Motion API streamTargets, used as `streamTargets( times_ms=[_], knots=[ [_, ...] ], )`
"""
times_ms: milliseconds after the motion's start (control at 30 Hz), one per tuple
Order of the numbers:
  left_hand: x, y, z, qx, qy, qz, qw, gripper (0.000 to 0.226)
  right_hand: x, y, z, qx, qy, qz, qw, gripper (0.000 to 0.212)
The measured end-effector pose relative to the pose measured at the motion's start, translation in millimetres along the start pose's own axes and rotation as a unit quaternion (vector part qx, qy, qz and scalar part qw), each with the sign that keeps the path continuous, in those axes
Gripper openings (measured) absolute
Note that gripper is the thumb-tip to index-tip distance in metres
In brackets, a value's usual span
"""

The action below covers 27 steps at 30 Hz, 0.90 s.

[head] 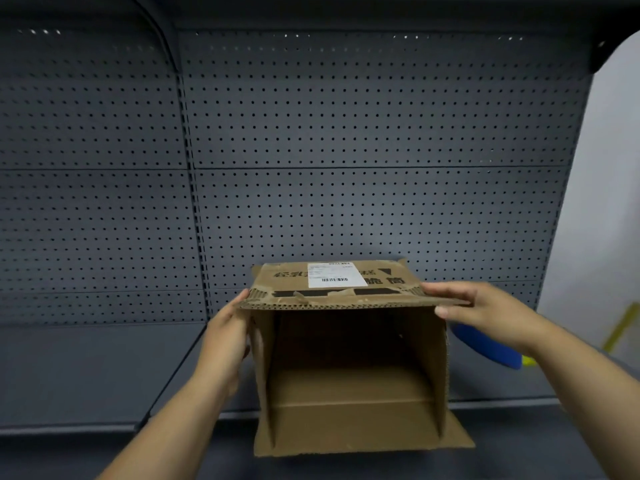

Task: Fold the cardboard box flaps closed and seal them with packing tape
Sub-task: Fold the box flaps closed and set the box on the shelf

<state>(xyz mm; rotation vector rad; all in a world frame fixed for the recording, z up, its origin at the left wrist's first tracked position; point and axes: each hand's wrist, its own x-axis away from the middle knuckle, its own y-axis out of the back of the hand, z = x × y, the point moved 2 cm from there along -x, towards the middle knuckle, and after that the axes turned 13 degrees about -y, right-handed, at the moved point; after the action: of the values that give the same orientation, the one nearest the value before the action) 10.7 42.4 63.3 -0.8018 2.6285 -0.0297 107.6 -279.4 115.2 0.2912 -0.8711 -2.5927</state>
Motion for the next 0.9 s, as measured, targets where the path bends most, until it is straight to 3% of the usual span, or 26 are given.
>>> streamTargets(
  times_ms=[200,333,467,600,900],
  knots=[
    [1,8,-10,-0.144,-0.156,0.024,0.977,0.038,-16,3,-3,0.001,-0.010,-0.091,0.996,0.013],
    [-2,12,-11,-0.134,-0.238,0.046,0.961,0.039,-22,3,-3,-0.027,-0.006,-0.116,0.993,0.011],
    [-11,12,-5,-0.243,-0.282,0.116,0.921,0.043,-27,5,-4,-0.053,-0.010,-0.131,0.990,0.021],
    [-15,7,-4,-0.315,-0.279,0.174,0.890,0.032,-31,4,-10,-0.073,-0.012,-0.139,0.987,0.022],
    [-25,-6,0,-0.414,-0.289,0.101,0.857,0.053,-32,14,-21,-0.212,-0.018,-0.122,0.969,0.011]
  ],
)
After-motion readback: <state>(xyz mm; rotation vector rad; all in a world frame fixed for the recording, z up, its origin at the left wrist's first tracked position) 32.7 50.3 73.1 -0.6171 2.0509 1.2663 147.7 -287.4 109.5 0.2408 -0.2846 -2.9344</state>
